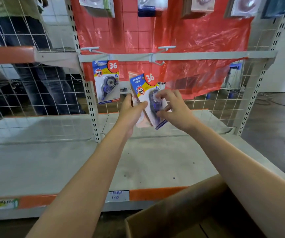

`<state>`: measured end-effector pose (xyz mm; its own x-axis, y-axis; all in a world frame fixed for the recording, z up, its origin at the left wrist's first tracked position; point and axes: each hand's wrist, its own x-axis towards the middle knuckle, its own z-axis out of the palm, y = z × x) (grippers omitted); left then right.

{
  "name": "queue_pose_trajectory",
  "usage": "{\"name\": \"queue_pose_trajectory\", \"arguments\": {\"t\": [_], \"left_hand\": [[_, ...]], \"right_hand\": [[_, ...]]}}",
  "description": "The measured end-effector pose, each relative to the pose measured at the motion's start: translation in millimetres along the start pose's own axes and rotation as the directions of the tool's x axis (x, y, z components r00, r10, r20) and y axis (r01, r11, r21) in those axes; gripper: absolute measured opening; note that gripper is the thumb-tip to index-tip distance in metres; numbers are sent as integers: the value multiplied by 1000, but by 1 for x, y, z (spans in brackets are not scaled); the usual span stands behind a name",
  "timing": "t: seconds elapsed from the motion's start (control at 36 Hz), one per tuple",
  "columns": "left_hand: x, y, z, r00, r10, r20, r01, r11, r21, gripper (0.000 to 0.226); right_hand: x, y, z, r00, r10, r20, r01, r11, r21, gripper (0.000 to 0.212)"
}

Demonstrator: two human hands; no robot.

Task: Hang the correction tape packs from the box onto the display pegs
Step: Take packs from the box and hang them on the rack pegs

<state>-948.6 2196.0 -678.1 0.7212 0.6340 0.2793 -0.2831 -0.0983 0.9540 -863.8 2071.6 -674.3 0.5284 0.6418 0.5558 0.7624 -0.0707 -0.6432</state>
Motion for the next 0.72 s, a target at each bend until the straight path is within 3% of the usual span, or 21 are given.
{"name": "queue_pose_trajectory", "arguments": {"t": [0.08, 0.14, 0.17, 0.22, 0.28, 0.36, 0.44, 0.58, 0.72], "left_hand": [[2, -4, -2, 1000, -10, -27, 11, 999, 52, 27], [0, -4, -4, 999, -30, -29, 31, 998, 49, 24], [0, -5, -6, 999, -43, -22, 43, 998, 39, 24], [0, -7, -8, 997, -75, -5, 75, 997, 3, 27], [-1, -6, -9, 992, -124, 5, 124, 992, -30, 35], [-3, -5, -9, 979, -176, 101, 184, 980, -77, 47], [-5, -7, -11, 966, -196, 168, 200, 980, -9, 57], [-2, -12, -25, 997, -78, 13, 71, 958, 278, 37], [3, -12, -32, 998, 51, -35, -37, 950, 311, 34]], "right_hand": [[-2, 5, 0, 990, 115, -81, -119, 992, -39, 81], [-2, 6, -3, 975, 218, -51, -216, 976, 36, 96], [-3, 5, -5, 965, 263, -8, -259, 954, 152, 90], [-4, 7, -5, 950, 290, 112, -311, 890, 335, 55], [-4, 11, -4, 952, 270, 143, -305, 874, 378, 31], [-2, 18, -3, 950, 306, 66, -305, 857, 415, 29], [0, 25, -8, 921, 388, -9, -336, 809, 482, 30], [0, 36, -26, 850, 503, -157, -366, 778, 511, 35], [-8, 32, -38, 923, 380, 65, -347, 748, 566, 17]]}}
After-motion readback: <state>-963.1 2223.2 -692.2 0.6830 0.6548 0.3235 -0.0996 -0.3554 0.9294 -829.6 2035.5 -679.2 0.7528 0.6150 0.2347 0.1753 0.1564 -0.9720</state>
